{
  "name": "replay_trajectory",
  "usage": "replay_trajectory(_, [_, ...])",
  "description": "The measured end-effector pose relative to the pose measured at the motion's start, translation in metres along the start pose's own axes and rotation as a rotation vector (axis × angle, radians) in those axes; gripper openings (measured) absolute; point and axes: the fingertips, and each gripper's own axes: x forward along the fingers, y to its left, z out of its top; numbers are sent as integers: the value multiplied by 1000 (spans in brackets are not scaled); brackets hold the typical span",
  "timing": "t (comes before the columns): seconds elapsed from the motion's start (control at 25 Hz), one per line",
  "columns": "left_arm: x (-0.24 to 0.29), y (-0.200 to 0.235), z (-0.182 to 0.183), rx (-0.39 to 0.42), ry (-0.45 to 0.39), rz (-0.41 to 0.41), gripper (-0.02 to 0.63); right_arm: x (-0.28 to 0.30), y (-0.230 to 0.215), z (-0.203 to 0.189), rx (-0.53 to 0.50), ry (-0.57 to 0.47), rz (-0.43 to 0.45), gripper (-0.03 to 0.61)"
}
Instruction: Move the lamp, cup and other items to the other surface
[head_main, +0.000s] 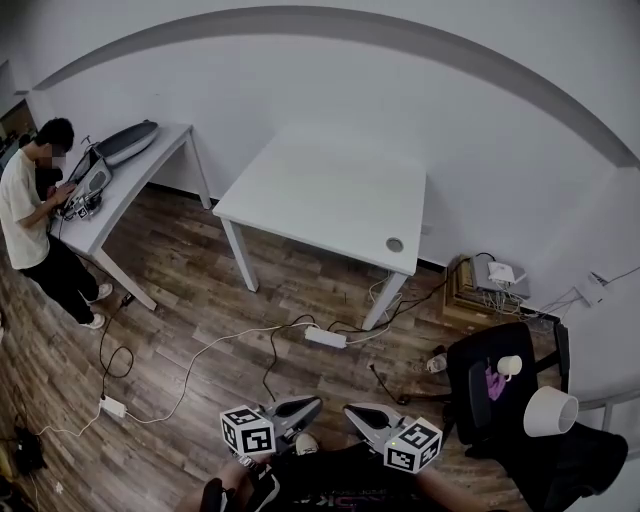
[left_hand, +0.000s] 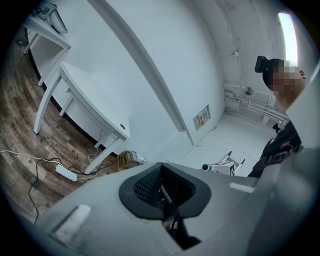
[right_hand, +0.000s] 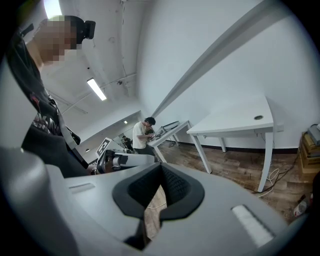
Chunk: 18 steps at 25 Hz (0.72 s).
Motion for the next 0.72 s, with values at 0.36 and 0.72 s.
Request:
replay_trajectory(0.36, [2,-1,-2,13,16,-4,-8,2,1,-1,-3,-4,5,3])
replay_trajectory(0.72, [2,-5,-3,18,30,-9,-8,-1,3,-1,-7,-3,3,3])
